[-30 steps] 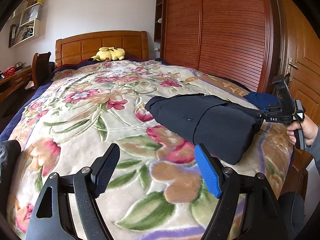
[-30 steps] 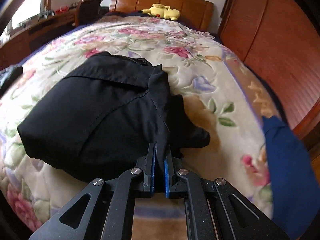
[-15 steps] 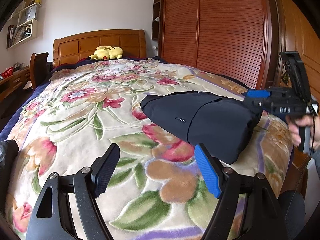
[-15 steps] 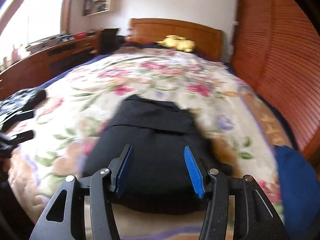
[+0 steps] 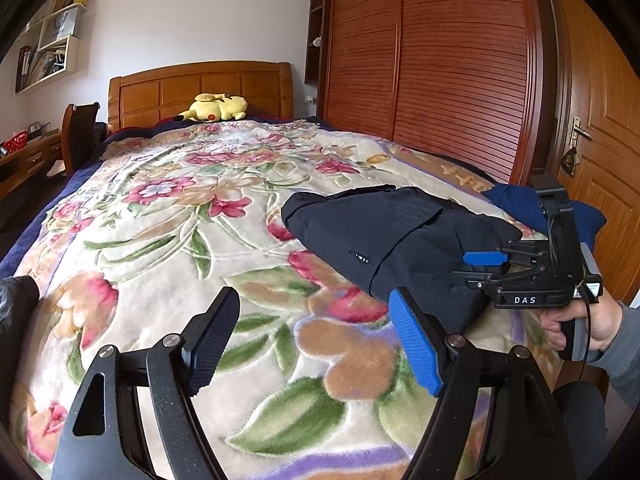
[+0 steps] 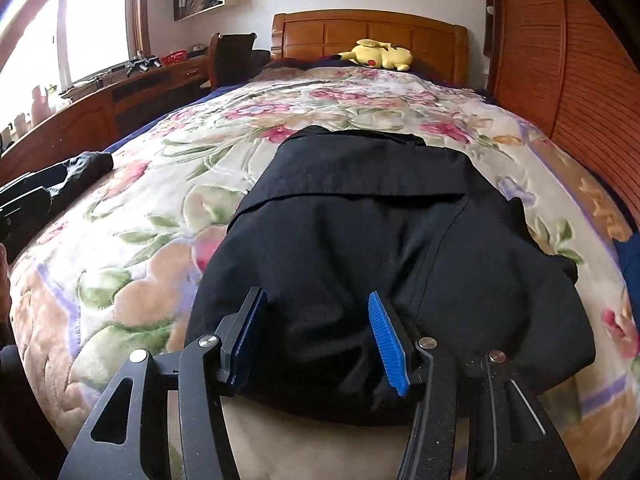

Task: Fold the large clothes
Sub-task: 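Grasp the black coat bundle with the right gripper and press it flat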

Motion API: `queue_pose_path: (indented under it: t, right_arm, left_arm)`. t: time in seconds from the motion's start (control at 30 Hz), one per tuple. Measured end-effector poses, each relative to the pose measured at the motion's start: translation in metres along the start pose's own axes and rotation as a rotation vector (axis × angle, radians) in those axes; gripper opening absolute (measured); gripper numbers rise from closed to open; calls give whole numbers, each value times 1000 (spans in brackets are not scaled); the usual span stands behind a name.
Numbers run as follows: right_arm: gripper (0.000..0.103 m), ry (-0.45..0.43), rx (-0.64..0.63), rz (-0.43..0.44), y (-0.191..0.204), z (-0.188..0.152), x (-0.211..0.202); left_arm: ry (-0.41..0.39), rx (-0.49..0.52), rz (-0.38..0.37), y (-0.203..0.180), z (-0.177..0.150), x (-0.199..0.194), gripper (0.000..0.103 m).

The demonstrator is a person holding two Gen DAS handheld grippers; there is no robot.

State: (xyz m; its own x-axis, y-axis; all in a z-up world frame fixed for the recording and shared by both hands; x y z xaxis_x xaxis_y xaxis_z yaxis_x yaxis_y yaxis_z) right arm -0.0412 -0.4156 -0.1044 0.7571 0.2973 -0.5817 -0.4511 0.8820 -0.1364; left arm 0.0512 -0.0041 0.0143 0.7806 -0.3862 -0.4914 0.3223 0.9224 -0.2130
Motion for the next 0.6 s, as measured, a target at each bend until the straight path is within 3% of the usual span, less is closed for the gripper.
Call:
queue_pose_path:
  t: [0.23, 0.47, 0.6]
  right_arm:
    - [55, -17, -8, -17, 14, 27, -22]
    - [55, -62, 39, -26, 1, 2, -47]
    - [55, -70, 38, -129, -19, -19, -69]
  left_arm:
    - [7, 16, 1, -7, -3, 2, 78]
    - [21, 16, -5, -10, -4, 8, 78]
    - [29, 19, -2, -11, 0, 13, 78]
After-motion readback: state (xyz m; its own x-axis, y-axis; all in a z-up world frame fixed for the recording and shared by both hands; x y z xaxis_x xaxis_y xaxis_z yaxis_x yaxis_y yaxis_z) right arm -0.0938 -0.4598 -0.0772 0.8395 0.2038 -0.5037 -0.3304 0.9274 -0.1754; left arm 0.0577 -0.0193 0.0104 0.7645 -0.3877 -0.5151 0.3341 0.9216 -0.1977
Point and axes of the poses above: each gripper's, at about its wrist camera, not at the fingertips, and x roughly the way its jaws point, y to its left, z to its top, the point moved 1 cm from there along x, roughly the way its jaws point, and after that the axes turned 10 degrees about -x, right-handed, at the moved point
